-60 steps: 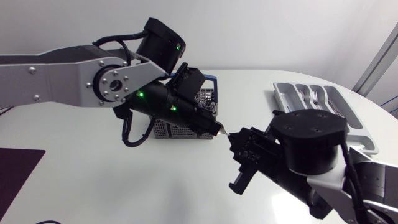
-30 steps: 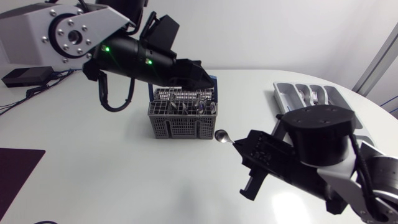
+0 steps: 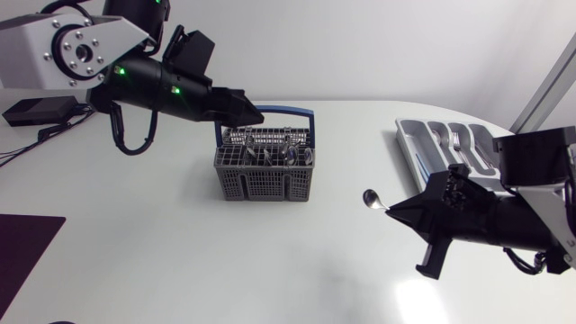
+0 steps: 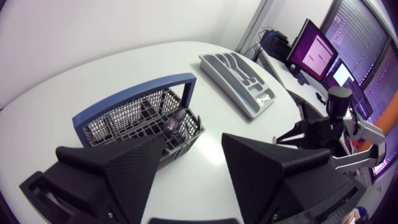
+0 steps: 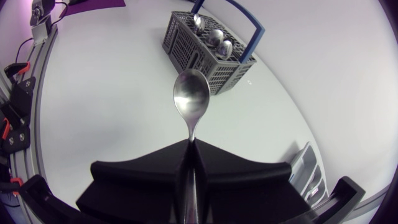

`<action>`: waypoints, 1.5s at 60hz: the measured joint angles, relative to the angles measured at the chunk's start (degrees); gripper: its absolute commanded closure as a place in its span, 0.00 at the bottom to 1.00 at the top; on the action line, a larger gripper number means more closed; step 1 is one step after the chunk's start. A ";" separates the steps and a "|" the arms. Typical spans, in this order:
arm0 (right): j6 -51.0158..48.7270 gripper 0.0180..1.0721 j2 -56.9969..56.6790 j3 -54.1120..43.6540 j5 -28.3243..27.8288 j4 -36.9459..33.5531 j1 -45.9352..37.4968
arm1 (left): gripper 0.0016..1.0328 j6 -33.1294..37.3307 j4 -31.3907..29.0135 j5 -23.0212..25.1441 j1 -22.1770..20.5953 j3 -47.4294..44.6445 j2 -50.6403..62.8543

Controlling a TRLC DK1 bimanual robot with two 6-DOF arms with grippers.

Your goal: Unload the cutlery basket into the drawer organizer.

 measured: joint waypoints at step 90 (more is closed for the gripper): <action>-52.19 0.77 57.90 40.50 3.63 -10.29 -47.54 | 0.32 23.58 -3.85 -4.76 5.07 -9.84 -5.90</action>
